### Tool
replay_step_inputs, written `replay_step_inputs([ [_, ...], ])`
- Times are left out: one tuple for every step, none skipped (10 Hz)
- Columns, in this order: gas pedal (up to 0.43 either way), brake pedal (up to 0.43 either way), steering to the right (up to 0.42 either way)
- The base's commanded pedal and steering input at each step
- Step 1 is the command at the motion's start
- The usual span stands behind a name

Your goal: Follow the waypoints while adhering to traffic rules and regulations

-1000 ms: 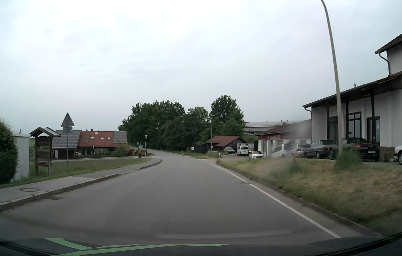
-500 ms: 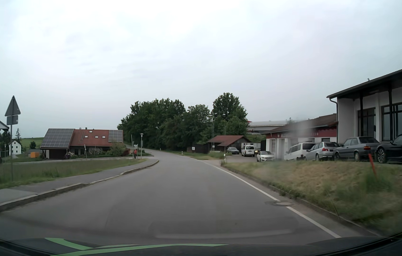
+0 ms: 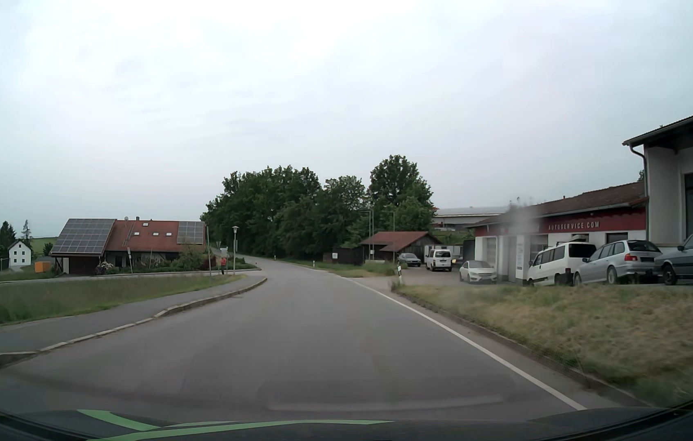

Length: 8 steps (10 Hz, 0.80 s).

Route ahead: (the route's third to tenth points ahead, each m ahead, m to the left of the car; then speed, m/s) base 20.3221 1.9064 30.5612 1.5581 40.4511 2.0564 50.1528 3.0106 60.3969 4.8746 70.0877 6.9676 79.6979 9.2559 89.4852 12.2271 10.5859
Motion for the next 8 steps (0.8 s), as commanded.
replay_step_inputs([
  [0.008,0.000,-0.003],
  [0.008,0.000,-0.003],
  [0.008,0.000,-0.003],
  [0.008,0.000,-0.003],
  [0.008,0.000,-0.003],
  [0.008,0.000,-0.004],
  [0.039,0.000,-0.003],
  [0.047,0.000,-0.004],
])
